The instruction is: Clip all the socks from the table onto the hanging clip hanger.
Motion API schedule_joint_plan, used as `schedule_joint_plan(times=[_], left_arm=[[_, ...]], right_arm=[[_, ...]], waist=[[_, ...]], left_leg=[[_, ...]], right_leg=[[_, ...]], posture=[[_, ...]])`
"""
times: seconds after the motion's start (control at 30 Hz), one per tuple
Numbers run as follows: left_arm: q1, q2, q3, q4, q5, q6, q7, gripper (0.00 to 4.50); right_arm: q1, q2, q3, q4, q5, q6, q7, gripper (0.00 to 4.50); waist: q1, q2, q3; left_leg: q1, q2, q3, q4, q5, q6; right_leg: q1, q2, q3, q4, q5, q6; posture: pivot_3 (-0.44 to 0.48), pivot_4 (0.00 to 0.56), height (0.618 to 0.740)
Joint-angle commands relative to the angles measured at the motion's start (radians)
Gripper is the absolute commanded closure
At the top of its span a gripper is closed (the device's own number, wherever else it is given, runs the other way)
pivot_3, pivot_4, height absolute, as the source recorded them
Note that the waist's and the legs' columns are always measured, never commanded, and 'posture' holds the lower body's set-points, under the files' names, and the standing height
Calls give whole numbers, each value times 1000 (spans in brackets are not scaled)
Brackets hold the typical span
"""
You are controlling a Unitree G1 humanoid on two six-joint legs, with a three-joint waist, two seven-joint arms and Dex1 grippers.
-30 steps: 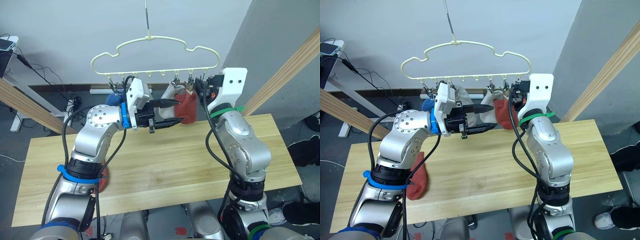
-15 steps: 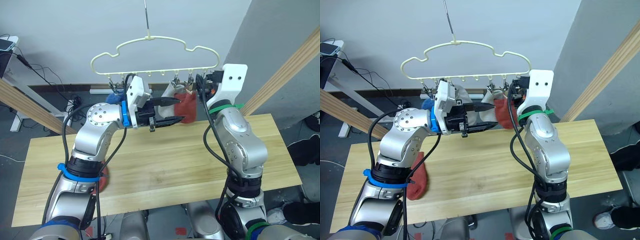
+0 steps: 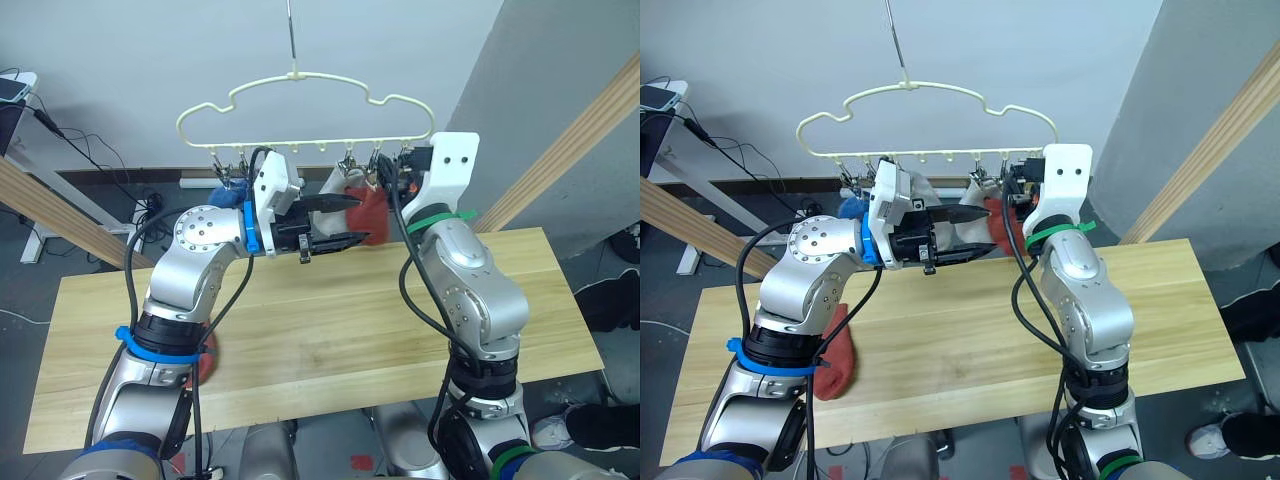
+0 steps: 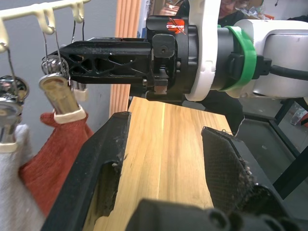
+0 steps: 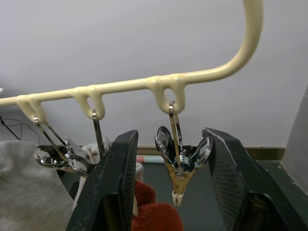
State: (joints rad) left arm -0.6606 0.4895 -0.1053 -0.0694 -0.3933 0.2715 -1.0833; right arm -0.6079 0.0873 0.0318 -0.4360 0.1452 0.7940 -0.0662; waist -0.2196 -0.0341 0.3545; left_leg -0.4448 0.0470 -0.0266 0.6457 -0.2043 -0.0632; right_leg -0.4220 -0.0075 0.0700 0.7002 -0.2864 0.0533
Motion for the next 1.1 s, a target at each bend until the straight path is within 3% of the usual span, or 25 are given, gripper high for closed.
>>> schedule_joint_plan(times=[0.03,0.43,0.7,0.8,0.87,1.1], left_arm=[[-6,9,12,-33,-7,-15,-4,1839],[-4,14,12,-39,-5,-15,0,1839],[-3,16,11,-40,-8,-12,0,1839],[-6,13,9,-35,-6,-14,-1,1839],[-8,13,9,-33,-6,-14,-2,1839],[-10,15,9,-28,-5,-17,-6,1839]], right_arm=[[-14,7,13,-20,14,-27,19,2316],[-26,20,16,41,9,-81,49,2316],[18,15,33,-22,-32,-69,9,2316],[30,19,34,-36,-31,-60,3,2920],[32,19,35,-38,-31,-56,3,3557],[24,21,34,-34,-34,-62,-5,3557]], waist=[[0,0,0],[1,0,0],[1,0,0],[2,0,0],[1,0,-1],[1,0,-1]], left_leg=[[0,0,0,0,0,0],[0,0,0,0,0,0],[0,0,0,0,0,0],[0,0,0,1,0,0],[0,0,0,1,0,0],[1,0,0,1,1,0]], right_leg=[[0,0,0,0,0,0],[0,0,0,1,0,0],[0,0,0,1,0,0],[0,0,0,2,0,0],[0,0,0,2,0,0],[0,0,0,4,0,0]], posture=[[-327,297,732],[-313,290,732],[-315,290,732],[-323,294,732],[-323,294,732],[-323,294,732]])
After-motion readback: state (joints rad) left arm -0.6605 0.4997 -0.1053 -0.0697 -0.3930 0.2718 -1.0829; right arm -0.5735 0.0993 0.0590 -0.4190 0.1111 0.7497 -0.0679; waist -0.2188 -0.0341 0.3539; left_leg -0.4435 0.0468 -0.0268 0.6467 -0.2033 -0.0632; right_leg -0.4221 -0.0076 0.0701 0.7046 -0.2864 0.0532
